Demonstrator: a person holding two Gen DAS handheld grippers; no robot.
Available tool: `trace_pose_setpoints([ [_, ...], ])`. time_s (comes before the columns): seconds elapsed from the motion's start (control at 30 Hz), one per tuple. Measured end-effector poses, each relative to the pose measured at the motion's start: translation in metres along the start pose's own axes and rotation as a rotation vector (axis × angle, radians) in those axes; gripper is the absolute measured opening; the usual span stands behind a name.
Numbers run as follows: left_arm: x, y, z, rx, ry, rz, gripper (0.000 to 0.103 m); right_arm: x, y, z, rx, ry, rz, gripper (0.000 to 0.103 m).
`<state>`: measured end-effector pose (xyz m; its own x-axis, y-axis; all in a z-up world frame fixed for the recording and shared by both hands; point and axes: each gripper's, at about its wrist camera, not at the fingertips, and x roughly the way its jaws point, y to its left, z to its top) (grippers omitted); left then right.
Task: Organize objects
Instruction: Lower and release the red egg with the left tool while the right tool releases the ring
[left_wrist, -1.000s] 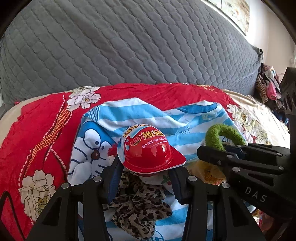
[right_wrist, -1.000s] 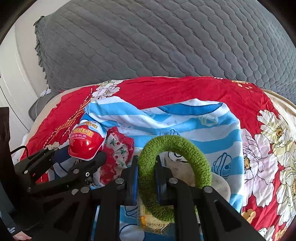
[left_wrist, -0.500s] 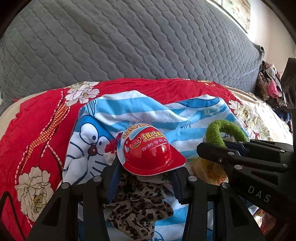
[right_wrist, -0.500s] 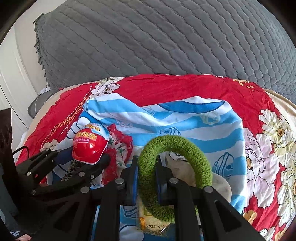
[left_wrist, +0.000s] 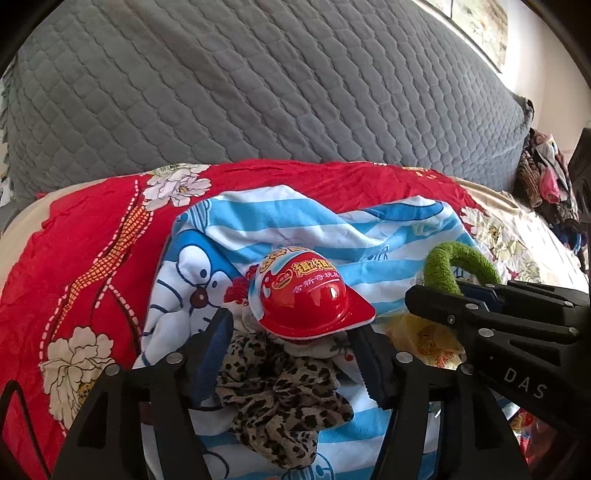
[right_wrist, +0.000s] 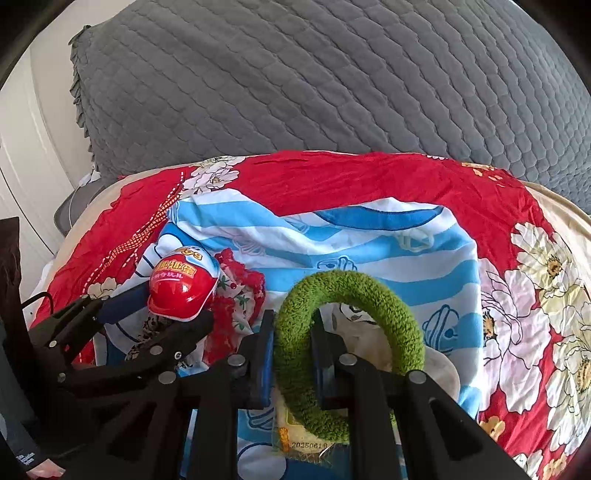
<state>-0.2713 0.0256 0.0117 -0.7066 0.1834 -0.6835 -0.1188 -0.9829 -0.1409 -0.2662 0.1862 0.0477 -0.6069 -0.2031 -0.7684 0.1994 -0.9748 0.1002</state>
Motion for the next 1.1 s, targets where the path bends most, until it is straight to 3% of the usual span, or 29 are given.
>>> trace_pose_setpoints([
  [0.23, -0.009, 0.004, 0.001, -0.007, -0.011, 0.008, 0.075, -0.01, -0.001, 0.001, 0.006, -0.01, -0.006, 0.027],
  [0.57, -0.028, 0.01, -0.001, -0.012, -0.025, 0.02, 0.076, -0.031, 0.009, 0.003, -0.01, -0.022, -0.001, 0.043],
  [0.9, -0.045, 0.017, -0.006, -0.01, -0.036, 0.024, 0.076, -0.05, 0.018, -0.006, -0.029, -0.028, -0.002, 0.045],
  [1.1, -0.054, 0.024, -0.005, -0.028, -0.042, 0.016, 0.076, -0.059, 0.019, 0.006, -0.03, -0.044, -0.012, 0.045],
])
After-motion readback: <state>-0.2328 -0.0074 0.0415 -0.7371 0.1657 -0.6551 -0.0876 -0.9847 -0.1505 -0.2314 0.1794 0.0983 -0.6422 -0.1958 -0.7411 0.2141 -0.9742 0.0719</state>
